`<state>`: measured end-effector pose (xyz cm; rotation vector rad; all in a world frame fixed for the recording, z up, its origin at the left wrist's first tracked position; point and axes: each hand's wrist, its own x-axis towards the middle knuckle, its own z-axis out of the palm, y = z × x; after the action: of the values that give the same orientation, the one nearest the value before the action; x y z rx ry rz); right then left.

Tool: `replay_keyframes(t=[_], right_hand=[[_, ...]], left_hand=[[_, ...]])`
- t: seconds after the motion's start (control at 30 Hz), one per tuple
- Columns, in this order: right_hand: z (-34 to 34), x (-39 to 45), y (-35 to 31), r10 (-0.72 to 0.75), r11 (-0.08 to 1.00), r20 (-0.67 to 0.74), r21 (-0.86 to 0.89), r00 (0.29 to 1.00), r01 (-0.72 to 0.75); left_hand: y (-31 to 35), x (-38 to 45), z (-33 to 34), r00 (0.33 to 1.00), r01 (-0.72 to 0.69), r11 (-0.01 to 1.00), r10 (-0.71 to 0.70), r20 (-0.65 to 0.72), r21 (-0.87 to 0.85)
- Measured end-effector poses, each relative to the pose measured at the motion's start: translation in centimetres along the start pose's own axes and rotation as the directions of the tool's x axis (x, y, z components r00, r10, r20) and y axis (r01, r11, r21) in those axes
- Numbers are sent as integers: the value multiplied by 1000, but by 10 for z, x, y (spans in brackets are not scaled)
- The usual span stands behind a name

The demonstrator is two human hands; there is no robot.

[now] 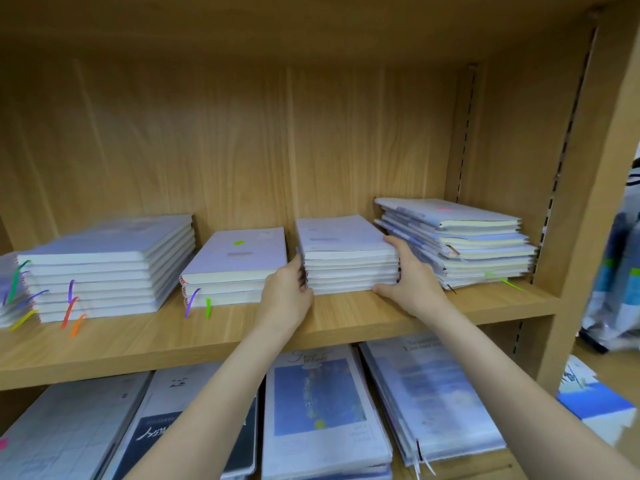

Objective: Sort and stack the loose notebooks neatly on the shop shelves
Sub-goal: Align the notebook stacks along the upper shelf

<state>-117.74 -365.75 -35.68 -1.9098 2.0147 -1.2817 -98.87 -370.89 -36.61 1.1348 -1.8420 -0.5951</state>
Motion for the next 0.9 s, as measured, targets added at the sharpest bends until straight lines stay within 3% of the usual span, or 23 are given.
replay_keyframes(t=[0.23, 0.43, 0.63, 0.8, 0.9], right_hand=[[1, 1, 3, -5, 1000, 1, 25, 1000, 5], [0, 3, 3, 35, 975, -12, 221, 999, -31], [3, 4, 5, 2, 997, -20, 72, 1000, -1], [2, 5, 6, 14, 998, -4, 66, 1000, -13], [2, 4, 3, 25, 996, -31, 86, 999, -22]], left_hand=[[-9, 6, 3, 999, -37, 994, 35, 24, 107], [-9, 3, 3, 1000, -24, 997, 26, -16, 78], [-14, 4, 1, 999, -12, 996, 8, 45, 93], [-10, 1, 1, 998, -25, 983, 15, 54, 183], [-5, -1, 0, 1000, -23, 993, 20, 23, 115]])
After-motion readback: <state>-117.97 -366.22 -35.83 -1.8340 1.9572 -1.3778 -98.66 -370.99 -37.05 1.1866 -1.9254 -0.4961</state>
